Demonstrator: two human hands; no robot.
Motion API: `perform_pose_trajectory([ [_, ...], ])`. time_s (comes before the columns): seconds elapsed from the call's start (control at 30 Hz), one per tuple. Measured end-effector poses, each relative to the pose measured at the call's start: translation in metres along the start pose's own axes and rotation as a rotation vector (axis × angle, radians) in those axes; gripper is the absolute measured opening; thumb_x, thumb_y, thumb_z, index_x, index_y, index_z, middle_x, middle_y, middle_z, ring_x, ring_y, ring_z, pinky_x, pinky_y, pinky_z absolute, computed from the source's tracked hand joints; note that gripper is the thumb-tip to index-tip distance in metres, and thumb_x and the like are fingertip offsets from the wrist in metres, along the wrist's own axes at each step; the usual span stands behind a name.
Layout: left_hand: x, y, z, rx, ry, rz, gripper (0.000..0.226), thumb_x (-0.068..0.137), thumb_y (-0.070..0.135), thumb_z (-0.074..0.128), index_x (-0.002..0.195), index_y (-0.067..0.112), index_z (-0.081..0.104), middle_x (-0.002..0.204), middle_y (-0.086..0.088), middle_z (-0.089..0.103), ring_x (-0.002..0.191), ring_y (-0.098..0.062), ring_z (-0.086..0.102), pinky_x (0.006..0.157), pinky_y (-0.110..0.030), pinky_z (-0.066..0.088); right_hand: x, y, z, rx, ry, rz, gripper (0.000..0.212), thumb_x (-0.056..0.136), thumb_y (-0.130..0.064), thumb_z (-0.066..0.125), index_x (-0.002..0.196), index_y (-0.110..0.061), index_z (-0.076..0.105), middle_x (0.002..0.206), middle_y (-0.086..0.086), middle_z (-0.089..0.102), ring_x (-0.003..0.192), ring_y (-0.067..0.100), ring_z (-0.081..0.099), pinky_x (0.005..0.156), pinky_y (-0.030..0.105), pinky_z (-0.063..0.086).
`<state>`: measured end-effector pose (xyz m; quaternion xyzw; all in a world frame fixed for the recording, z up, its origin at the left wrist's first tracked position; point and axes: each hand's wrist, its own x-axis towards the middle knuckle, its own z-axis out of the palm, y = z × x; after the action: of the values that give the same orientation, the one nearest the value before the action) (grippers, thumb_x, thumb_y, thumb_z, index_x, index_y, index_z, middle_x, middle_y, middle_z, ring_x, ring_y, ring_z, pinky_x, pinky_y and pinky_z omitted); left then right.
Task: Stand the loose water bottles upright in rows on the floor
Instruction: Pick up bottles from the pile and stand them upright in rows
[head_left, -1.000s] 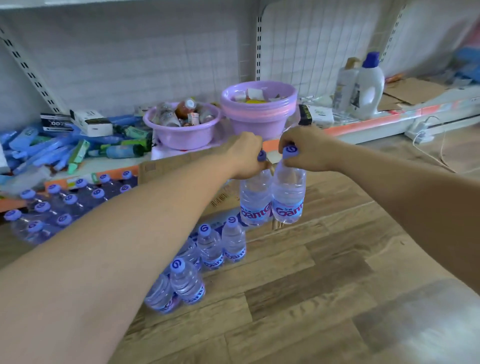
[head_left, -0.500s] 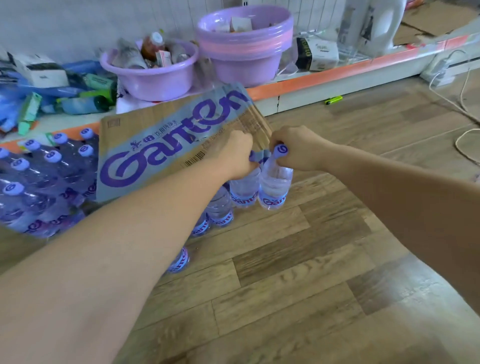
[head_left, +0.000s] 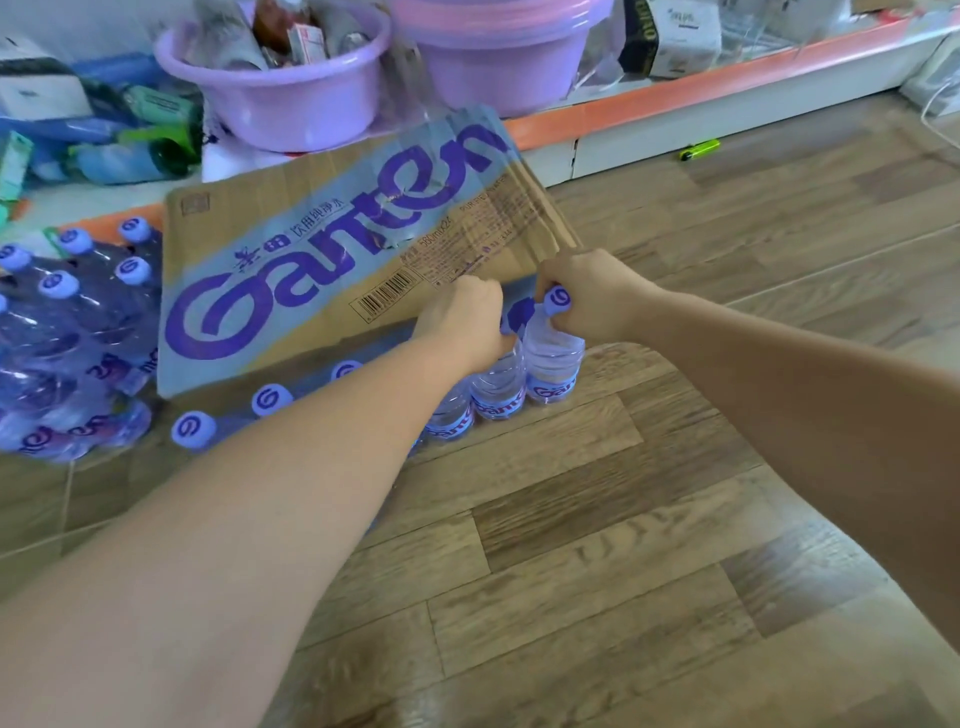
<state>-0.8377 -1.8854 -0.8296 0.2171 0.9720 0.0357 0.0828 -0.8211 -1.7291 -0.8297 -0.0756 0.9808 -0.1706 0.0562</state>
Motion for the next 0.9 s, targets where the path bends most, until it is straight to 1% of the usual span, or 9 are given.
perform_pose_trajectory([
  [0.17, 0.006, 0.000, 0.010, -0.021, 0.000, -0.006, 0.042, 0.084, 0.031, 0.065, 0.111, 0.002, 0.053, 0.112, -0.017, 0.059, 0.103, -0.034, 0.059, 0.069, -0.034, 0.040, 0.003, 0.005, 0.011, 0.079, 0.067, 0.043, 0.030, 0.071, -0.001, 0.062, 0.100, -0.004, 0.066, 0.101, 0.014, 0.063, 0.091, 0.028, 0.056, 0.066, 0.018, 0.031],
  [0.27, 0.008, 0.000, 0.011, 0.017, 0.001, 0.015, 0.040, 0.085, 0.030, 0.064, 0.112, 0.002, 0.052, 0.113, -0.017, 0.060, 0.105, -0.034, 0.058, 0.069, -0.034, 0.038, 0.003, 0.004, 0.010, 0.087, 0.048, 0.060, 0.029, 0.071, 0.001, 0.063, 0.100, -0.002, 0.065, 0.100, 0.015, 0.062, 0.084, 0.024, 0.052, 0.062, 0.017, 0.027],
  [0.37, 0.007, -0.001, 0.013, 0.030, -0.006, 0.024, 0.043, 0.087, 0.033, 0.063, 0.114, 0.002, 0.050, 0.114, -0.017, 0.060, 0.106, -0.035, 0.058, 0.070, -0.035, 0.037, 0.001, 0.001, 0.008, 0.034, 0.014, 0.087, 0.030, 0.072, -0.004, 0.063, 0.102, -0.007, 0.064, 0.103, 0.012, 0.061, 0.091, 0.026, 0.055, 0.070, 0.023, 0.035],
  [0.5, 0.002, 0.006, 0.003, 0.027, -0.039, 0.005, 0.052, 0.086, 0.034, 0.065, 0.123, 0.005, 0.044, 0.121, -0.016, 0.058, 0.112, -0.034, 0.057, 0.070, -0.033, 0.035, 0.004, -0.023, 0.009, -0.121, -0.024, 0.180, 0.032, 0.078, -0.026, 0.061, 0.109, -0.019, 0.060, 0.113, 0.007, 0.059, 0.110, 0.030, 0.054, 0.081, 0.033, 0.045],
  [0.57, -0.001, 0.002, -0.007, 0.000, -0.042, 0.022, 0.054, 0.084, 0.035, 0.067, 0.125, 0.009, 0.044, 0.121, -0.012, 0.059, 0.112, -0.032, 0.058, 0.070, -0.032, 0.034, 0.006, -0.042, 0.008, -0.212, 0.036, 0.197, 0.031, 0.080, -0.030, 0.058, 0.108, -0.017, 0.059, 0.115, 0.009, 0.060, 0.112, 0.032, 0.055, 0.082, 0.036, 0.046],
  [0.67, -0.009, -0.020, -0.023, -0.030, 0.070, 0.068, 0.042, 0.086, 0.035, 0.061, 0.119, 0.013, 0.048, 0.115, -0.010, 0.060, 0.106, -0.032, 0.061, 0.069, -0.032, 0.036, 0.013, -0.067, 0.004, -0.306, 0.207, 0.155, 0.027, 0.083, -0.026, 0.052, 0.103, -0.010, 0.060, 0.115, 0.012, 0.060, 0.112, 0.033, 0.053, 0.079, 0.036, 0.043],
  [0.8, -0.033, -0.075, -0.038, 0.017, 0.185, 0.037, 0.039, 0.092, 0.041, 0.046, 0.119, 0.012, 0.049, 0.116, -0.010, 0.061, 0.105, -0.033, 0.060, 0.066, -0.033, 0.034, 0.040, -0.116, 0.005, -0.190, 0.299, 0.030, 0.033, 0.087, -0.024, 0.042, 0.109, -0.007, 0.059, 0.116, 0.013, 0.060, 0.114, 0.032, 0.051, 0.082, 0.037, 0.041],
  [0.87, -0.046, -0.110, -0.041, 0.011, 0.228, -0.011, 0.040, 0.093, 0.039, 0.044, 0.120, 0.010, 0.049, 0.119, -0.010, 0.058, 0.111, -0.033, 0.055, 0.071, -0.036, 0.039, 0.056, -0.148, 0.011, -0.136, 0.264, -0.035, 0.034, 0.092, -0.023, 0.044, 0.121, -0.009, 0.054, 0.124, 0.012, 0.057, 0.118, 0.031, 0.049, 0.085, 0.038, 0.042],
  [0.9, -0.052, -0.131, -0.043, -0.007, 0.239, -0.042, 0.040, 0.093, 0.036, 0.043, 0.122, 0.010, 0.048, 0.121, -0.011, 0.055, 0.116, -0.032, 0.050, 0.078, -0.039, 0.043, 0.064, -0.165, 0.015, -0.105, 0.239, -0.055, 0.038, 0.093, -0.023, 0.045, 0.128, -0.009, 0.050, 0.129, 0.011, 0.054, 0.121, 0.031, 0.047, 0.087, 0.039, 0.043],
])
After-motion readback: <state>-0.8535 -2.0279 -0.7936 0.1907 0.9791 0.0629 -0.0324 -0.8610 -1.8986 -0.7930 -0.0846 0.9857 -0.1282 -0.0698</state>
